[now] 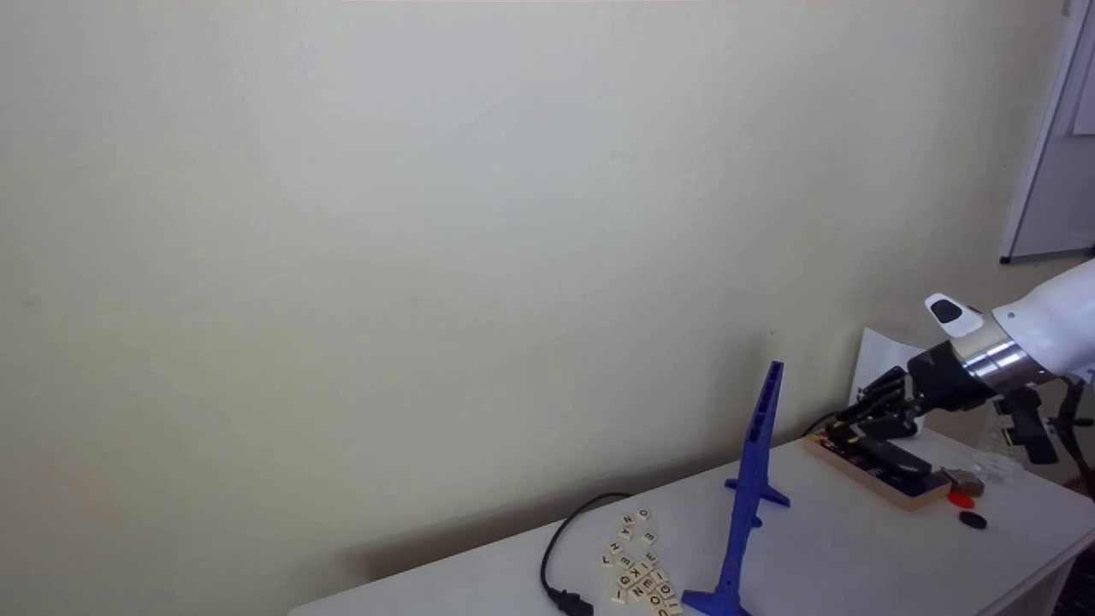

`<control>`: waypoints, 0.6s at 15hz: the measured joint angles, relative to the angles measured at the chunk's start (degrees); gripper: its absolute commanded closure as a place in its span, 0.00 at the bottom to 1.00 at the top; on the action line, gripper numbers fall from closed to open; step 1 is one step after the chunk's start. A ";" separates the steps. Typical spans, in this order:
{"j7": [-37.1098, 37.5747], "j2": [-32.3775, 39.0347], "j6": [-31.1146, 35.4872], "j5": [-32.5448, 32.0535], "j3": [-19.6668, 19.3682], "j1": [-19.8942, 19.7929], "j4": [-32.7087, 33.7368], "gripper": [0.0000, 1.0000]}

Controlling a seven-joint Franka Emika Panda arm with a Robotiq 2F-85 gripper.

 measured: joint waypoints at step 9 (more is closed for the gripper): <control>1.16 -2.83 6.92 -0.55 -8.20 6.32 -2.89 0.89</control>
